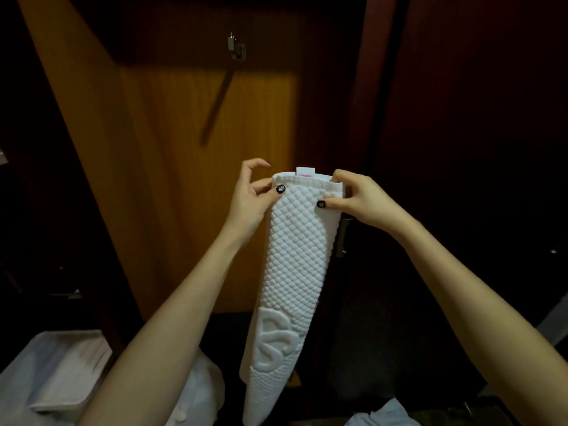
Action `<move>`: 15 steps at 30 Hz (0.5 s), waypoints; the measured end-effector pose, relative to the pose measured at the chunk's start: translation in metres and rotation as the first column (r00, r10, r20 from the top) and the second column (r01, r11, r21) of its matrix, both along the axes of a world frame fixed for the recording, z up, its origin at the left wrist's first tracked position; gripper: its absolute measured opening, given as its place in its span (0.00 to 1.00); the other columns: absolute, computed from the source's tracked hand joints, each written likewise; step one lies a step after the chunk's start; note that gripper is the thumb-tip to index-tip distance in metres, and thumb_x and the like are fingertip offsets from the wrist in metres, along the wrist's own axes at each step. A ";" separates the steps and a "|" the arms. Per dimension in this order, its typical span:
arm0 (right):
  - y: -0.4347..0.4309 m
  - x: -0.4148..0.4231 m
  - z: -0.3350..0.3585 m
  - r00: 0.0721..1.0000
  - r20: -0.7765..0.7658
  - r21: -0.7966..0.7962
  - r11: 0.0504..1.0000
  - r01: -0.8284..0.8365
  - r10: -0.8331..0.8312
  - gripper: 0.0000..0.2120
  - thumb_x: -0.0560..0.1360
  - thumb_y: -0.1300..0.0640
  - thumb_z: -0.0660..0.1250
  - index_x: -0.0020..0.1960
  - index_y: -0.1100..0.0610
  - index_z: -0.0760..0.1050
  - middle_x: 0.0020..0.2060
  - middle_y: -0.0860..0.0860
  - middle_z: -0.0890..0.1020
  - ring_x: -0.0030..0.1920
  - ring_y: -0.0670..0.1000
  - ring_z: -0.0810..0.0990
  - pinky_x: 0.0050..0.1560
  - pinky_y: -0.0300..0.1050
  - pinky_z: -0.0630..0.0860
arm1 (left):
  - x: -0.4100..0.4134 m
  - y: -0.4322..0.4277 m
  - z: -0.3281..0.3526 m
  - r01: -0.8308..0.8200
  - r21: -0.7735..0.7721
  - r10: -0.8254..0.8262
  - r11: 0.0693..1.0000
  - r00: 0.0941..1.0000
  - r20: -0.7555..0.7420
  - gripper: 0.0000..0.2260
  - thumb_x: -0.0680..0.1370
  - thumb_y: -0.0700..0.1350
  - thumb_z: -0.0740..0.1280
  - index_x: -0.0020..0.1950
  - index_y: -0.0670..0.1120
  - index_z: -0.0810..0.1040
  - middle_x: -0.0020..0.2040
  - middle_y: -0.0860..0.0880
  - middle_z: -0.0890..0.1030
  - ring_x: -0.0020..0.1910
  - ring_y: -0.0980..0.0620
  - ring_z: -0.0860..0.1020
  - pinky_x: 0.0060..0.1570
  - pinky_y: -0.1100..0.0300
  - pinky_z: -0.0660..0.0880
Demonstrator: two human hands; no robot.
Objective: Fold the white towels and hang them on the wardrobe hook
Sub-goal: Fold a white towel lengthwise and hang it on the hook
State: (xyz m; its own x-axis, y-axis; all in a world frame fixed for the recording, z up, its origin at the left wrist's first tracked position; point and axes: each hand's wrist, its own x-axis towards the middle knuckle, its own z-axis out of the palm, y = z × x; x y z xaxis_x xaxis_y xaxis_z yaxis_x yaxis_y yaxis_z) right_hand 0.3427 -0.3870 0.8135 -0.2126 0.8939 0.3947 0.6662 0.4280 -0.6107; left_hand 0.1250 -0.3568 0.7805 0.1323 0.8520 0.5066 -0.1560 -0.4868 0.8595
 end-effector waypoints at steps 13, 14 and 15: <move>0.017 -0.050 0.022 0.959 -0.280 0.224 0.974 0.022 0.043 0.13 0.71 0.58 0.75 0.43 0.60 0.71 0.37 0.54 0.78 0.36 0.47 0.75 0.36 0.46 0.73 | -0.027 0.003 0.004 -0.026 0.214 0.057 0.976 0.988 -0.142 0.18 0.73 0.31 0.69 0.58 0.48 0.79 0.56 0.49 0.79 0.54 0.62 0.78 0.52 0.68 0.74; 0.019 -0.050 0.025 0.956 -0.291 0.227 0.974 0.026 0.043 0.13 0.71 0.57 0.75 0.45 0.59 0.71 0.39 0.55 0.79 0.37 0.48 0.77 0.38 0.49 0.76 | -0.025 0.005 0.003 -0.025 0.217 0.057 0.976 0.988 -0.145 0.16 0.72 0.32 0.70 0.55 0.49 0.81 0.55 0.50 0.80 0.54 0.59 0.78 0.53 0.66 0.73; 0.021 -0.049 0.027 0.951 -0.305 0.224 0.974 0.029 0.041 0.13 0.71 0.56 0.75 0.48 0.58 0.72 0.42 0.55 0.81 0.41 0.50 0.80 0.40 0.53 0.79 | -0.022 0.006 0.003 -0.034 0.213 0.064 0.976 0.989 -0.135 0.15 0.72 0.34 0.71 0.53 0.52 0.83 0.54 0.50 0.81 0.54 0.56 0.78 0.53 0.63 0.73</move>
